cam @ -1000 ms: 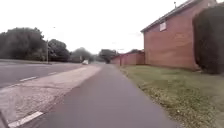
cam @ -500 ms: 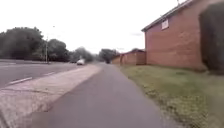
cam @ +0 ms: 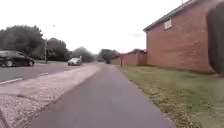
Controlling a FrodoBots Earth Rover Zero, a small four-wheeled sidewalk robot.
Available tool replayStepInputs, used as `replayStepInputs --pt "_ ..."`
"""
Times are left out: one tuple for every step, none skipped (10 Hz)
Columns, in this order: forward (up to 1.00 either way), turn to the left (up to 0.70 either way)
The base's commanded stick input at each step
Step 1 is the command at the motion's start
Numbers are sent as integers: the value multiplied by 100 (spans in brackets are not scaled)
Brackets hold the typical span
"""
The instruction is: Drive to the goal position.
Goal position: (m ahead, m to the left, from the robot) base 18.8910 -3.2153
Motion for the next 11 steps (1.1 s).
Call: replayStepInputs --pt "100 0" --pt "100 0" --pt "100 0" --pt "100 2" --pt "100 6" --pt "100 25" --pt "100 34" --pt "100 0" --pt "100 0" --pt "100 0" --pt "100 0"
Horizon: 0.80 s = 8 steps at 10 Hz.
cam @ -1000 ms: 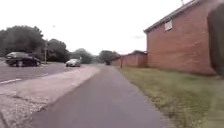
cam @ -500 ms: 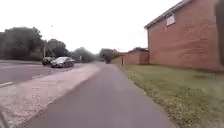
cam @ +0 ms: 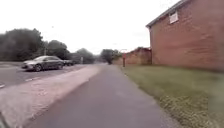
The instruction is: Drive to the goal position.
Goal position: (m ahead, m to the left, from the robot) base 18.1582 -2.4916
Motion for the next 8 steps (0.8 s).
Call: replayStepInputs --pt "100 0" --pt "100 0" --pt "100 0" --pt "100 0" --pt "100 0" --pt "100 0" --pt "100 0" --pt "100 0"
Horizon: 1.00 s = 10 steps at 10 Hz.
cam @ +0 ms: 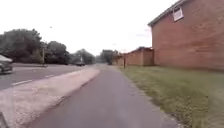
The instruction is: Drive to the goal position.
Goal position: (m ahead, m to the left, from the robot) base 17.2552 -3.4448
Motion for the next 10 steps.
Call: replayStepInputs --pt "100 0" --pt "100 0" --pt "100 0" --pt "100 0" --pt "100 0" --pt "100 0" --pt "100 0" --pt "100 0" --pt "100 0" --pt "100 0"
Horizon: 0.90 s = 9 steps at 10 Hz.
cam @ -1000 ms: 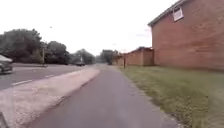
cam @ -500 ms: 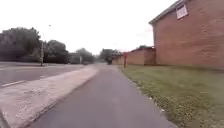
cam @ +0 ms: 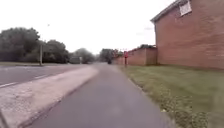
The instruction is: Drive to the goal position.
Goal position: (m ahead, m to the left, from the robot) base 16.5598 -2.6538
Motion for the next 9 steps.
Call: replayStepInputs --pt "100 0" --pt "100 0" --pt "100 0" --pt "100 0" --pt "100 0" --pt "100 0" --pt "100 0" --pt "100 0" --pt "100 0"
